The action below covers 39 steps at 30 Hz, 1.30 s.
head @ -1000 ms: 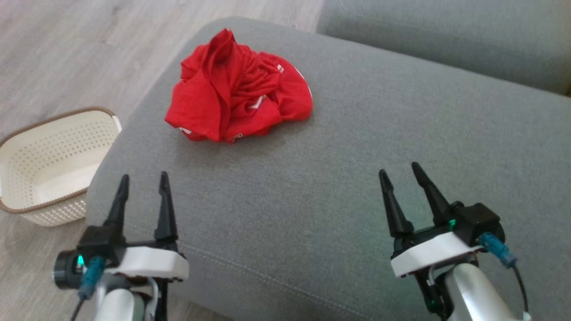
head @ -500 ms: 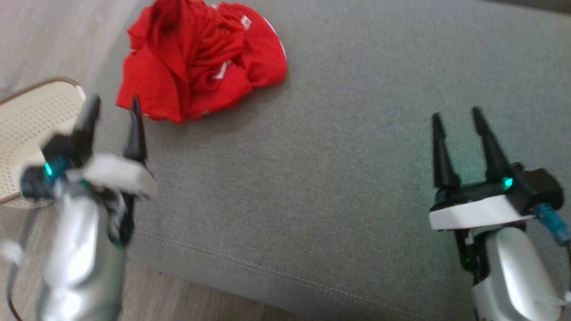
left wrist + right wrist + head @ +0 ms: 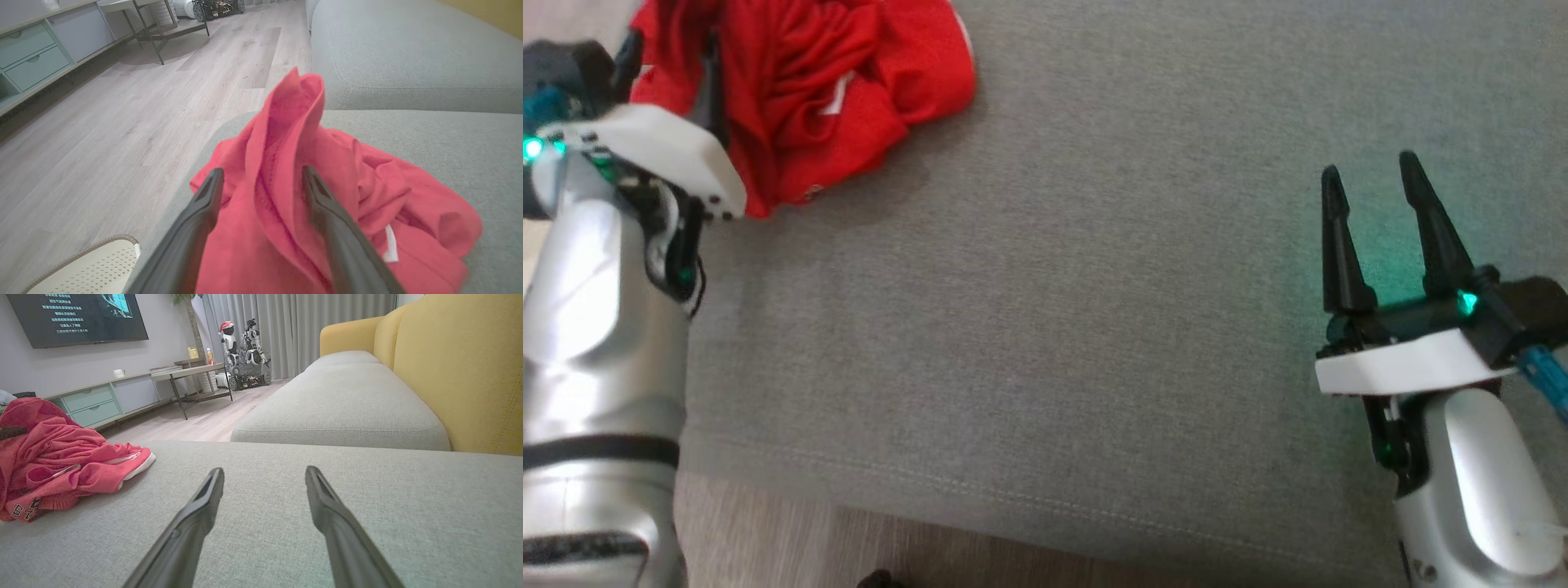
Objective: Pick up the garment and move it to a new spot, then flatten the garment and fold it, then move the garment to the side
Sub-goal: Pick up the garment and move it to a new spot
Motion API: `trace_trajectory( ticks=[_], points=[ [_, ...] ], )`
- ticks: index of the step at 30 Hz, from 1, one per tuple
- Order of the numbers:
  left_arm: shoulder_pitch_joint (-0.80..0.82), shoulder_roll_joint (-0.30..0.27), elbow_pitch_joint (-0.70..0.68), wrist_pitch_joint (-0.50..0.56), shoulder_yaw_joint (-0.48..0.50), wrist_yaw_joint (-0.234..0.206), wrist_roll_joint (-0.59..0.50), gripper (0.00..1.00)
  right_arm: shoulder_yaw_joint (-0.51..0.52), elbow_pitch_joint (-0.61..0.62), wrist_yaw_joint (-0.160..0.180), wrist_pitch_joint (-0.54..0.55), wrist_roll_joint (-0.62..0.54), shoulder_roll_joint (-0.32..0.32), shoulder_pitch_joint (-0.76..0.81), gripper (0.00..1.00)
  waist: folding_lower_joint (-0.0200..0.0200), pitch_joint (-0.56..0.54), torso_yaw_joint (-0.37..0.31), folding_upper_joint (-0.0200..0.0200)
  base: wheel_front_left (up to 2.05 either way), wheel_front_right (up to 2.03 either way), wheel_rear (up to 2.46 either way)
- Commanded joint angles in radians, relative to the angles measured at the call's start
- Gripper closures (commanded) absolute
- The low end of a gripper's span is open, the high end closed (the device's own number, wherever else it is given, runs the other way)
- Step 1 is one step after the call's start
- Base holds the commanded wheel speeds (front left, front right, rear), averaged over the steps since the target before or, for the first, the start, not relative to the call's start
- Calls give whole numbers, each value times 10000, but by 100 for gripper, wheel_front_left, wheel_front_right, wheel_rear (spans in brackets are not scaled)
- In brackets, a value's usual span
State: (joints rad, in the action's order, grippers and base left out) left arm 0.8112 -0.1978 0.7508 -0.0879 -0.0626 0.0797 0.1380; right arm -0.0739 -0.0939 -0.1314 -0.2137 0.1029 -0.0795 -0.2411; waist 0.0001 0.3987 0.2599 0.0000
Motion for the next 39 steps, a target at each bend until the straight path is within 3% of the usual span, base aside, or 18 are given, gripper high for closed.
trace_trajectory(
  ticks=[1, 5, 6, 7, 8, 15, 21, 30, 39],
  points=[
    [590, -629, -25, 63, 167, 51, -40, 0, -349, 380, 7, 19, -53, -43, -261, 0, -1, 160, -177, 0, 0, 0, 0],
    [1014, -673, 573, 175, 82, 156, 43, 0, -442, 352, 7, 18, -61, -57, -314, 0, -1, 270, -340, 0, 0, 0, 0],
    [1120, -685, 773, 244, 66, 190, 92, 43, -451, 334, 7, 10, -58, -59, -329, 0, -1, 290, -390, 0, 0, 0, 0],
    [1213, -707, 962, 302, 66, 215, 143, 95, -459, 315, 7, -2, -54, -55, -342, 0, -1, 304, -443, 0, 0, 0, 0],
    [1290, -745, 1127, 333, 41, 238, 161, 100, -469, 294, 7, -17, -47, -48, -351, 0, -1, 305, -492, 0, 0, 0, 0],
    [1433, -853, 1656, -617, 243, 153, 439, 100, -507, -51, 7, -181, 30, 37, -303, 0, -1, -99, -692, 0, 0, 0, 0],
    [1277, -686, 1233, -1421, 644, 196, 1014, 100, -453, -444, 7, -348, 136, 145, -251, 0, -1, -888, -694, 0, 0, 0, 0],
    [554, -195, -1269, -1642, 992, 303, 1828, 100, -389, -1021, 7, -468, 342, 268, -118, 0, -1, -2135, -884, 0, 0, 0, 0],
    [145, 759, -3956, -198, 356, 125, 2183, 100, -454, -775, 7, -478, 669, 289, -206, 0, -1, -2656, -1677, 0, 0, 0, 0]
  ],
)
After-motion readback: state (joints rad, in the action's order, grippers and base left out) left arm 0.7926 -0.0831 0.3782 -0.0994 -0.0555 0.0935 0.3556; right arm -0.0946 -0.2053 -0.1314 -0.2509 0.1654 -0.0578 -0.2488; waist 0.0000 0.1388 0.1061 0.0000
